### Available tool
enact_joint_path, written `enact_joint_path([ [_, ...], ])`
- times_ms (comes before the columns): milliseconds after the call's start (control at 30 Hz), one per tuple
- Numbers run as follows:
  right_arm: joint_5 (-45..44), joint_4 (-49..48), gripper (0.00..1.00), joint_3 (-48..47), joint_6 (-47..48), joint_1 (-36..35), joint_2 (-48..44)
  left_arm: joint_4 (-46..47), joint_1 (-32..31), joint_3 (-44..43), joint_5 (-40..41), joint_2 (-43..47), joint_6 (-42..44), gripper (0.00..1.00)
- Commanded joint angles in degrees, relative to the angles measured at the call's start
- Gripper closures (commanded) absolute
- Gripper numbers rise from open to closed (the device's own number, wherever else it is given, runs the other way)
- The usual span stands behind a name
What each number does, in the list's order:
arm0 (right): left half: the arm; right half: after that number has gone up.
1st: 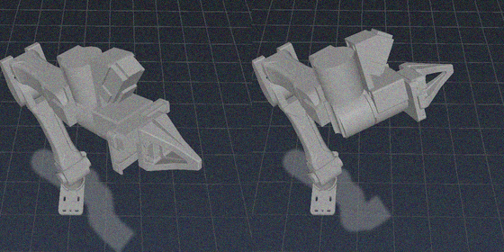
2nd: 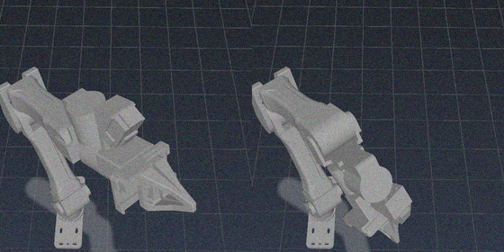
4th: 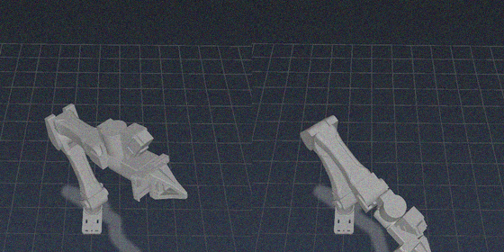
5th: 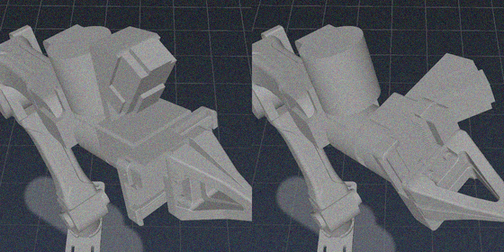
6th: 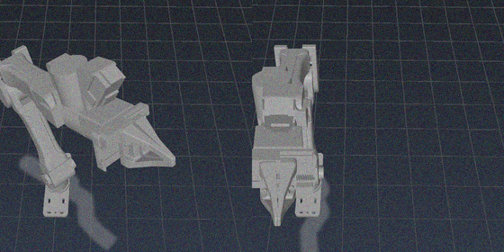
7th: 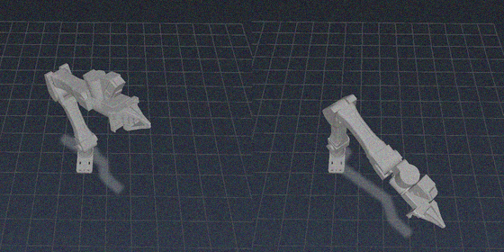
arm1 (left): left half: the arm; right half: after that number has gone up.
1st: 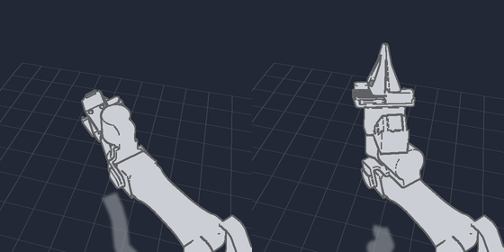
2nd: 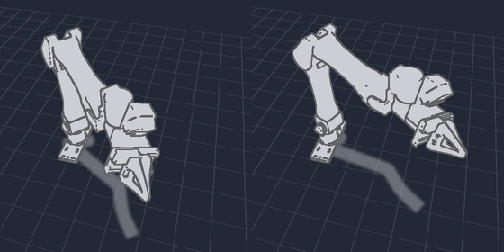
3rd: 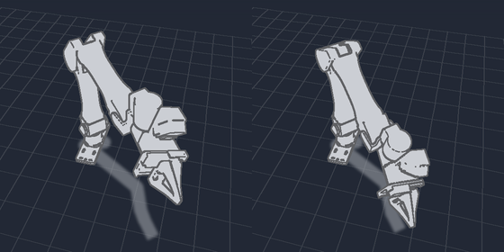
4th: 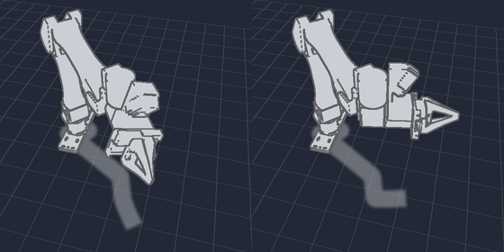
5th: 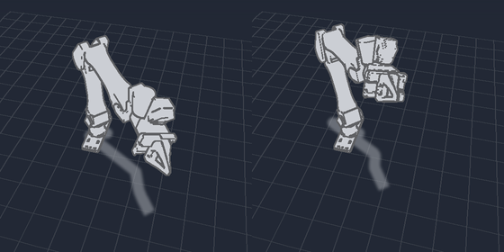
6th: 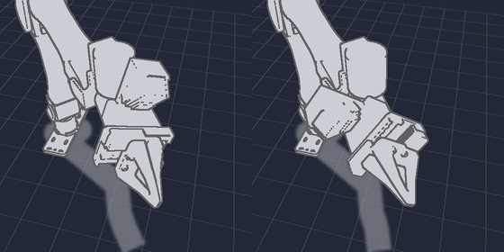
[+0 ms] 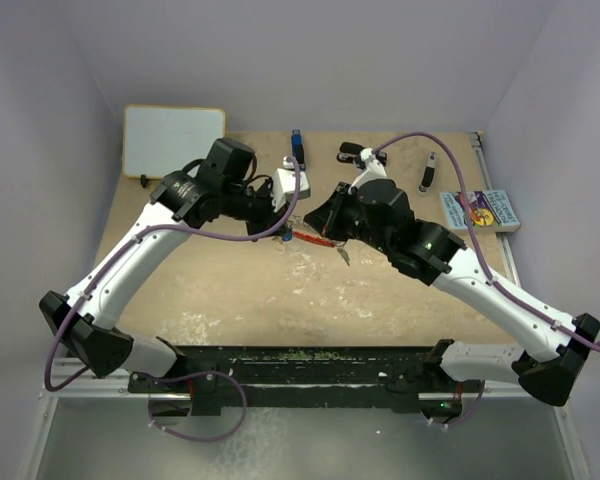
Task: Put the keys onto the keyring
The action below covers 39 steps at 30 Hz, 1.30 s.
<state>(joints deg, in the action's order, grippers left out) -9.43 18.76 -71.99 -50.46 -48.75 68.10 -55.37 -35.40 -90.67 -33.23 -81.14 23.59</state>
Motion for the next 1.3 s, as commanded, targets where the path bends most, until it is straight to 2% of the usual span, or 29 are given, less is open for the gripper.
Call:
enact_joint_path([
  [0, 0.58, -2.4, 1.0, -2.48, 0.89, 0.15, -0.96, 0.76, -0.33, -3.12, 0.31, -0.3, 0.15, 0.96],
  [300, 1.91, -4.08, 1.0, -2.61, 1.37, -0.24, 0.4, 1.75, -0.33, -4.5, -1.33, -1.72, -1.57, 0.96],
  [800, -5.2, -0.98, 1.0, 1.39, 0.18, -0.12, -0.88, 0.09, -0.22, -5.69, -4.11, -2.77, -1.03, 0.96],
  [833, -5.81, -0.93, 0.98, 1.71, 0.25, -0.12, -0.97, 0.05, -0.25, -5.84, -4.03, -3.33, -1.01, 0.96],
  [900, -7.4, -0.81, 0.83, 2.38, 0.48, -0.05, -1.21, -0.58, -0.29, -6.59, -3.78, -5.52, -1.47, 0.96],
  [967, -9.24, -0.54, 0.76, 2.94, 0.81, 0.05, -1.45, -1.16, -0.29, -7.61, -3.65, -7.63, -1.78, 0.96],
  [1167, -12.07, 1.37, 0.61, 4.84, 1.3, 1.69, -1.48, -1.87, -0.11, -10.84, -4.34, -15.45, -1.61, 0.96],
  [1267, -13.14, 3.6, 0.57, 6.27, 0.61, 3.04, -2.3, -3.73, 1.01, -15.86, -4.44, -21.29, -0.48, 0.96],
])
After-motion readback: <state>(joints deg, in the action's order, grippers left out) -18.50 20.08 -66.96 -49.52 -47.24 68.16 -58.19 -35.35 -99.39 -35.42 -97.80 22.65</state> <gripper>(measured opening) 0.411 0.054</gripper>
